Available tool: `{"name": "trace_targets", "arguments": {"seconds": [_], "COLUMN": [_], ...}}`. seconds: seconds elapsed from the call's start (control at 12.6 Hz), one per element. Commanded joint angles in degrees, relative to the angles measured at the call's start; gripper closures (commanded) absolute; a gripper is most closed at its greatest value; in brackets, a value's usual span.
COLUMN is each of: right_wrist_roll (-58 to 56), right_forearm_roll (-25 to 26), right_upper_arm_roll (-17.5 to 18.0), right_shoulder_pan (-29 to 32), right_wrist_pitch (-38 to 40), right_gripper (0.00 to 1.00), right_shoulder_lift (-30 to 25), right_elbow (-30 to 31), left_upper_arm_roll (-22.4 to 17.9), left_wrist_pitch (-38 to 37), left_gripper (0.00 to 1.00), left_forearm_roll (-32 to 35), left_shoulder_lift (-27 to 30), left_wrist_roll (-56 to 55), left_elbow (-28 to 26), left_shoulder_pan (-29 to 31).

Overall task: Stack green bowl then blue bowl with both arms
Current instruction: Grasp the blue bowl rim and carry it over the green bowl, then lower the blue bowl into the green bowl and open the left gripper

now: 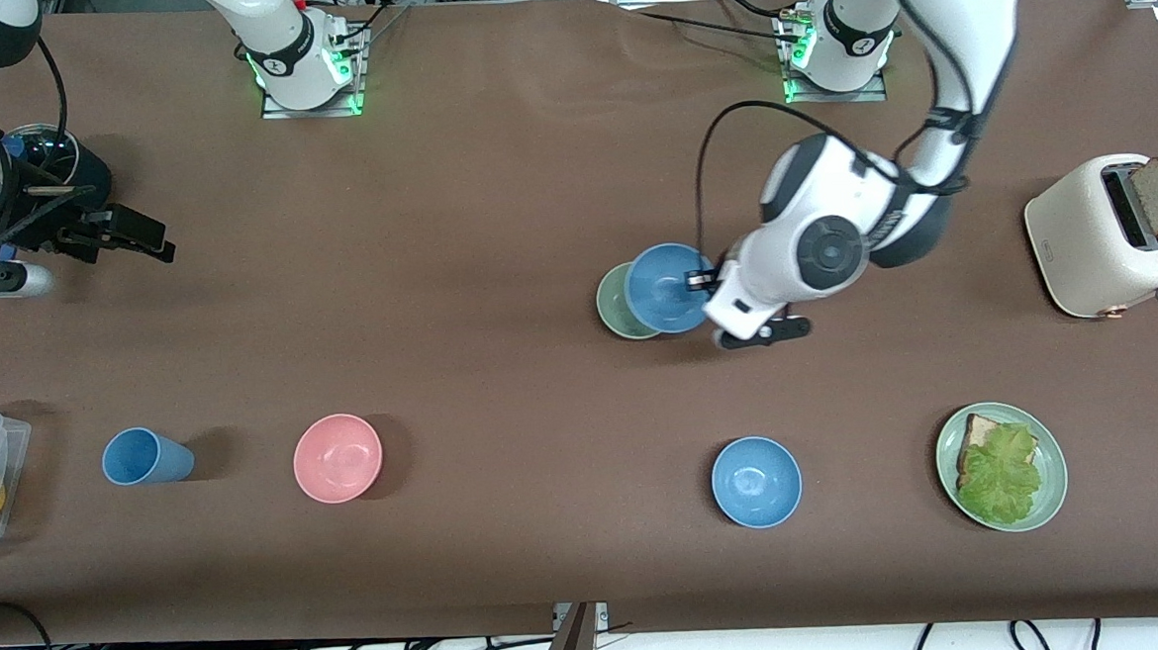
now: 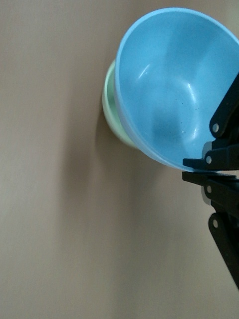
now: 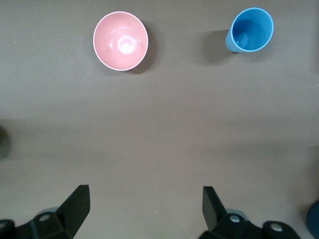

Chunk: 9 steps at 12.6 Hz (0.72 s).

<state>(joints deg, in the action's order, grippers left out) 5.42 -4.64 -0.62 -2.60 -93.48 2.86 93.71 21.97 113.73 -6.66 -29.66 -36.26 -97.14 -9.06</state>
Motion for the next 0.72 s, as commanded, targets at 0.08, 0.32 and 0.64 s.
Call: {"name": "trace_targets", "arguments": {"seconds": [0.08, 0.32, 0.64], "right_wrist_roll": [-1.37, -1.46, -1.37], "right_forearm_roll": [-0.55, -0.72, -0.37], "right_upper_arm_roll": [0.62, 0.53, 0.62], "right_shoulder_pan": [1.11, 1.28, 1.29], "right_wrist_pitch": [-0.65, -0.83, -0.92], "right_gripper": [0.0, 0.0, 0.0], "right_shoulder_lift": [-1.1, -0.92, -0.92], "right_elbow": [0.95, 0.95, 0.95], "left_upper_arm_roll": [-0.88, -1.14, -1.32], "left_wrist_pitch": [3.86, 3.86, 3.51], "left_gripper": [1.0, 1.0, 0.33], "left_forearm_roll": [-0.81, -0.28, -0.11], "left_shoulder_lift": [-3.56, -4.0, -4.61], "left_wrist_roll": [-4.42, -4.34, -5.13], "left_elbow": [0.99, 0.73, 0.81], "left_shoulder_pan": [-3.86, -3.95, -3.77]}}
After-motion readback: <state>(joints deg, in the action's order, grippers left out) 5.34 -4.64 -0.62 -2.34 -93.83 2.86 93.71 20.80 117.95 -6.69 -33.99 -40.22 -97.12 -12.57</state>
